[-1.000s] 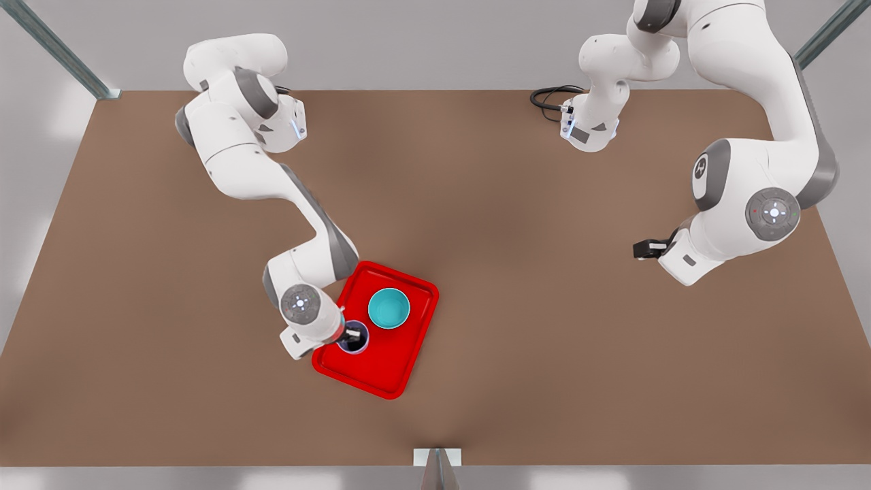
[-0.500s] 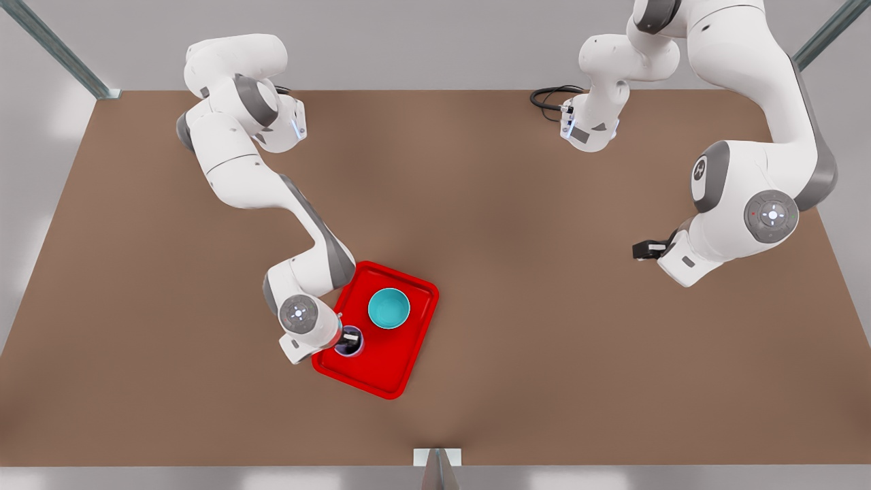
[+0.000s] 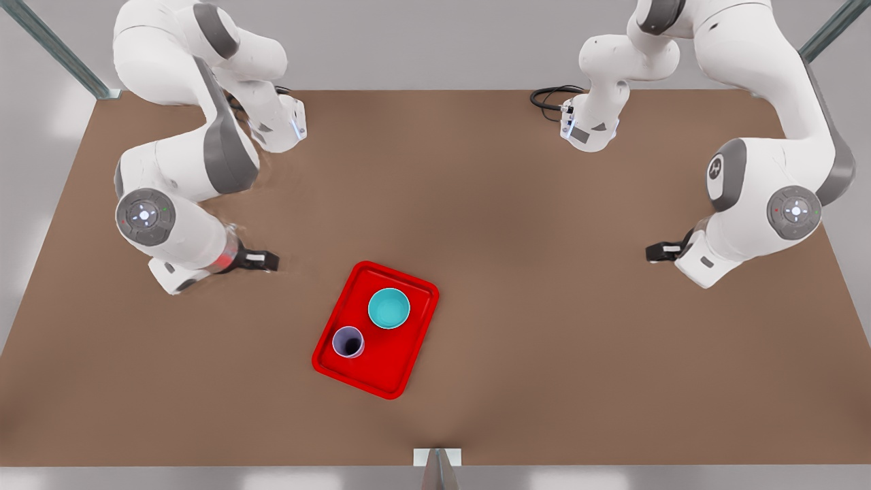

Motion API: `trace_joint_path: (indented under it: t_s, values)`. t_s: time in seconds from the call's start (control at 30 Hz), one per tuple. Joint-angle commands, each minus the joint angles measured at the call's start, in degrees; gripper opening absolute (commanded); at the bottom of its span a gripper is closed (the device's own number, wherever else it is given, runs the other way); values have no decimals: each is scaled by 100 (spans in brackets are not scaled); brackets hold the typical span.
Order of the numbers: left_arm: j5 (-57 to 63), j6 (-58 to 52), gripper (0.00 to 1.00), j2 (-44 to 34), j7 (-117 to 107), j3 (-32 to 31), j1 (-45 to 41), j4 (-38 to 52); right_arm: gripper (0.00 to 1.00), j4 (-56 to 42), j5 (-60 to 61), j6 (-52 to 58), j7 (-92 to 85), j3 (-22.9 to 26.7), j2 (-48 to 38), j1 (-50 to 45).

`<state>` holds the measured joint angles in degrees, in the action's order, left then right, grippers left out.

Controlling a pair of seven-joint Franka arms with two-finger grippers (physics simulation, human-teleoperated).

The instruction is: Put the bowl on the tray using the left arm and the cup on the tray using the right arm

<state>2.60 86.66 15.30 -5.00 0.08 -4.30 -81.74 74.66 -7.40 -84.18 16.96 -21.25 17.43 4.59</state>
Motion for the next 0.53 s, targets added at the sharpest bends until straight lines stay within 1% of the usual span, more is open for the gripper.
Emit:
trace_joint_path:
  t_s: [0.0, 0.03, 0.07, 0.1, 0.17, 0.27, 0.3, 0.33, 0.37, 0.5]
  values:
    - [4, 0, 100, 0, 17, 0, 8, 9, 100, 732, 185, -405, -447, 305, -599, 59]
    - [4, 0, 100, 0, 17, -8, -1, 70, 100, 1243, 625, -494, -975, 894, -1180, -2]
    - [13, 0, 100, -18, 25, -8, -1, 79, 100, 1709, 670, -450, -1002, 921, -1664, 59]
    - [13, 0, 100, -27, 34, -8, -1, 88, 100, 1692, 582, -265, -1055, 904, -1690, 42]
    - [4, 0, 100, -18, 25, -8, -1, 88, 100, 1595, 626, -327, -985, 904, -1647, 94]
    - [13, -9, 100, -27, 17, -8, -1, 88, 100, 1270, 661, -283, -923, 895, -1313, 16]
    - [12, -9, 100, -18, 17, -8, -1, 88, 100, 797, 609, -126, -520, 904, -919, -239]
    - [13, -9, 100, -18, 17, -8, -1, 79, 100, 8, 573, 138, -466, 904, -225, -415]
    - [4, -18, 100, -18, 8, -8, -1, 79, 100, -672, 294, 429, -457, 930, 313, -722]
    - [4, -9, 100, -18, 8, -8, -1, 79, 100, -690, 257, 421, -466, 930, 331, -723]
